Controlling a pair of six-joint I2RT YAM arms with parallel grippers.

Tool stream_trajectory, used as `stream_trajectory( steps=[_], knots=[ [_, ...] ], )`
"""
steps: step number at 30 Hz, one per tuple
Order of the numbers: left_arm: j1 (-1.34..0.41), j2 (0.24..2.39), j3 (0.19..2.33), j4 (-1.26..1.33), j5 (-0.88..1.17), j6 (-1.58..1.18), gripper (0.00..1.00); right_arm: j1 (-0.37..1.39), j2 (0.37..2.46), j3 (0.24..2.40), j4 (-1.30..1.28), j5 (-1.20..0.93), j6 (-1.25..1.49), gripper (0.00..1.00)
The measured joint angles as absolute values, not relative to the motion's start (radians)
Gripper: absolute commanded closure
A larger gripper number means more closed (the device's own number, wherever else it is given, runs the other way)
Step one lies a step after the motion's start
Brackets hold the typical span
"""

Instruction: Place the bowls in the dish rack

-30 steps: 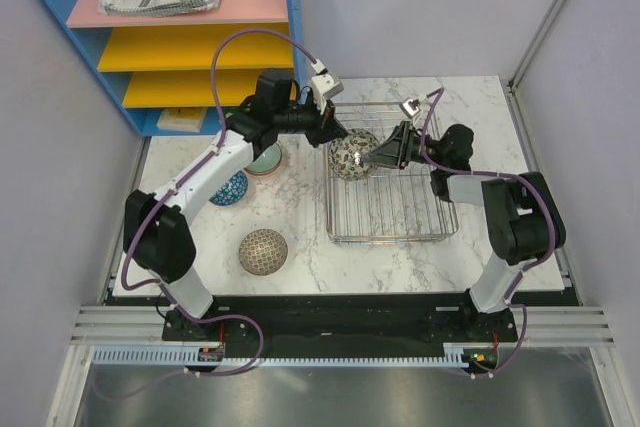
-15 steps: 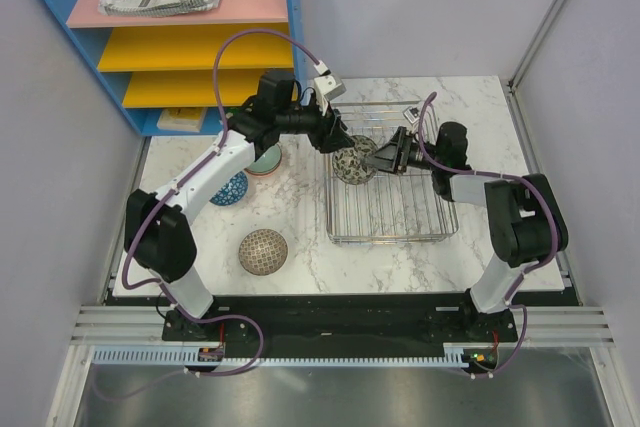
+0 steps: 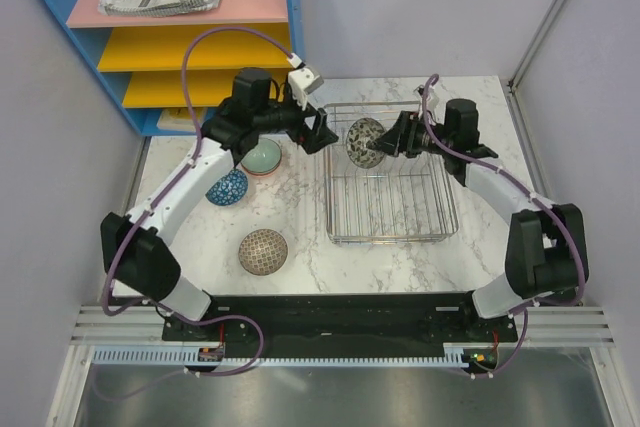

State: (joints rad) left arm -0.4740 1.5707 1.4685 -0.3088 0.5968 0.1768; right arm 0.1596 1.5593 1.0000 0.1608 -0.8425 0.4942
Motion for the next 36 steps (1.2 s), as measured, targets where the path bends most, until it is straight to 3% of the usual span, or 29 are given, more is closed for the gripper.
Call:
stream_trajectory(
  steps=[6, 14, 20, 36],
  knots=[
    [-0.374, 1.439, 1.389, -0.337, 0.473, 0.183, 0.0, 0.155, 1.466, 1.079, -0.036, -0.628, 0.319, 1.0],
    [-0.168, 1.34, 1.253, -0.411, 0.447, 0.213, 0.0, 0.154, 1.448, 1.163, -0.227, -0.259, 0.147, 1.0],
    [-0.127, 1.254, 1.09, -0.446, 0.437, 0.249, 0.0, 0.159, 1.448, 1.196, -0.287, -0.048, 0.065, 1.0],
    [0.008, 1.078, 0.979, -0.456, 0.529, 0.308, 0.0, 0.261, 1.461, 1.216, -0.324, 0.254, -0.109, 1.0]
  ],
)
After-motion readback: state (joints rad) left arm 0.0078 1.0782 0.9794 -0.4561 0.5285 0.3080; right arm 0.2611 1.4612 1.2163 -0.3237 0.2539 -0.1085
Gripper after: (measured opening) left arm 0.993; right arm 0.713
